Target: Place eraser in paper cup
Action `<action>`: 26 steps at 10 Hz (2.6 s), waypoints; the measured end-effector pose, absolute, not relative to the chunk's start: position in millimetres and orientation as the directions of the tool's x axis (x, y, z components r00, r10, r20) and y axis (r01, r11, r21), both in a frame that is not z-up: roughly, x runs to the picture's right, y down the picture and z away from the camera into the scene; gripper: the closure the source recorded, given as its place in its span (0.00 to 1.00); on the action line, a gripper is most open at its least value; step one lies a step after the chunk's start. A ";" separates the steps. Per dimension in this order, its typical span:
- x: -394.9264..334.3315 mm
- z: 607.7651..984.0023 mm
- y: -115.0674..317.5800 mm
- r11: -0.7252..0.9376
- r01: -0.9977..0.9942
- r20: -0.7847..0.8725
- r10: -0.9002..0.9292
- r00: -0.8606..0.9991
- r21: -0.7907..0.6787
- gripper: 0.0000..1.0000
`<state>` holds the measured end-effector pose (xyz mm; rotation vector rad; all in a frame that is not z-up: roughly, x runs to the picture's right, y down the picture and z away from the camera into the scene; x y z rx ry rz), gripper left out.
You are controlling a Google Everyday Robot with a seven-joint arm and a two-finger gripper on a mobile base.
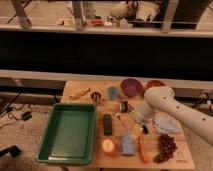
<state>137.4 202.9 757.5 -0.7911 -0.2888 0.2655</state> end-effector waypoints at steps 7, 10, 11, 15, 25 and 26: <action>85.6 765.2 208.4 0.681 -0.044 0.234 0.311 0.921 -0.731 0.20; 69.7 774.1 207.1 0.688 -0.012 0.258 0.289 0.922 -0.726 0.20; 67.9 779.1 207.4 0.690 -0.009 0.259 0.284 0.923 -0.724 0.20; 55.5 794.1 204.1 0.694 0.005 0.262 0.266 0.928 -0.720 0.20; 69.6 786.6 203.6 0.720 -0.024 0.247 0.270 0.931 -0.694 0.20; 76.0 783.6 201.0 0.737 -0.032 0.244 0.265 0.933 -0.675 0.20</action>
